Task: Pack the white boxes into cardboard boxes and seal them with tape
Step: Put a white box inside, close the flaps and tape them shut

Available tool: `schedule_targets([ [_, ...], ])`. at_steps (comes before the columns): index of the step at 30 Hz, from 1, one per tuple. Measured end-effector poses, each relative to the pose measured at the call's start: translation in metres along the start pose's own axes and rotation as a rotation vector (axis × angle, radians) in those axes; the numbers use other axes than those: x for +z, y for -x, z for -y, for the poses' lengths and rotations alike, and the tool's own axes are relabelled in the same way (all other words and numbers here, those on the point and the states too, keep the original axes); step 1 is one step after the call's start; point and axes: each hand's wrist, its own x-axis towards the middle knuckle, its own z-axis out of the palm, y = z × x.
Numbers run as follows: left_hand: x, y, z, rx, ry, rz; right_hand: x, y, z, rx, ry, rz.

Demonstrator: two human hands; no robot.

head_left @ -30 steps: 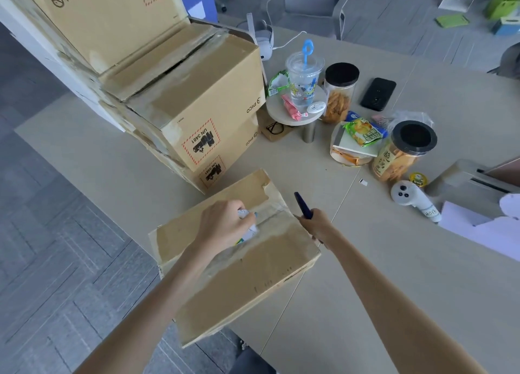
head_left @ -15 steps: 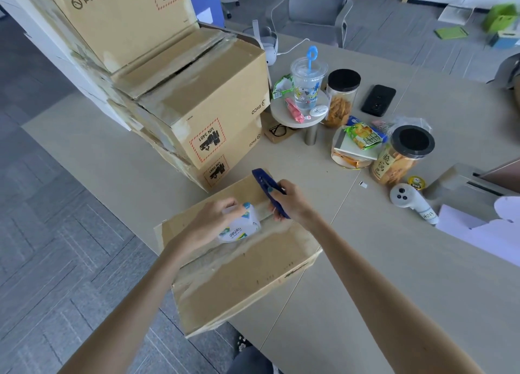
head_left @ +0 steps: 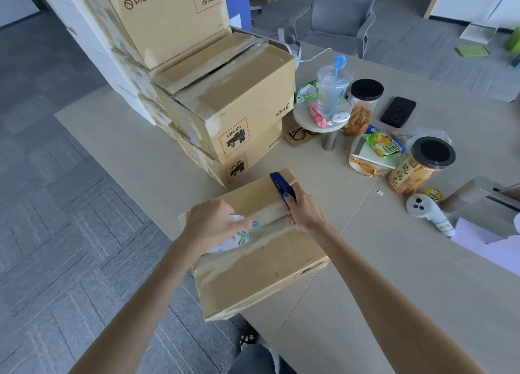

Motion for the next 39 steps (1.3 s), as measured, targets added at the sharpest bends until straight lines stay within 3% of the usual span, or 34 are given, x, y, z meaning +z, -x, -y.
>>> schedule_targets([
  [2,0.002,0.012,0.018,0.029,0.197,0.038,0.003,0.000,-0.001,-0.021,0.049,-0.014],
  [5,0.000,0.024,0.049,-0.024,0.792,0.197,0.005,0.003,-0.002,-0.050,0.088,-0.040],
  [6,-0.003,0.028,0.057,-0.046,0.870,0.219,0.005,0.003,-0.001,-0.057,0.097,-0.047],
  [8,-0.006,0.040,0.068,-0.037,0.737,0.138,0.007,0.004,-0.001,-0.066,0.107,-0.057],
  [10,-0.007,0.054,0.073,-0.065,0.319,-0.035,0.008,0.004,-0.001,-0.067,0.106,-0.069],
  [12,-0.007,0.066,0.078,-0.097,0.139,-0.118,0.009,0.003,-0.003,-0.073,0.120,-0.072],
  [13,-0.004,0.071,0.084,-0.091,0.217,-0.099,0.009,0.003,-0.004,-0.077,0.128,-0.076],
  [16,-0.004,0.081,0.104,-0.118,0.780,0.013,0.010,0.003,-0.006,-0.090,0.142,-0.082],
  [17,-0.005,0.085,0.107,-0.122,0.800,0.022,0.011,0.002,-0.006,-0.089,0.146,-0.082],
  [21,0.004,0.097,0.120,-0.084,0.154,-0.080,0.011,0.002,-0.007,-0.092,0.148,-0.086],
  [25,0.020,0.092,0.128,-0.147,-0.023,-0.053,0.010,0.002,-0.009,-0.083,0.148,-0.094],
  [32,0.052,0.080,0.140,-0.274,0.033,0.048,0.008,0.002,-0.011,-0.080,0.105,-0.093],
  [39,0.065,0.072,0.173,-0.207,0.329,0.265,0.014,-0.006,-0.015,-0.084,0.148,-0.093],
])
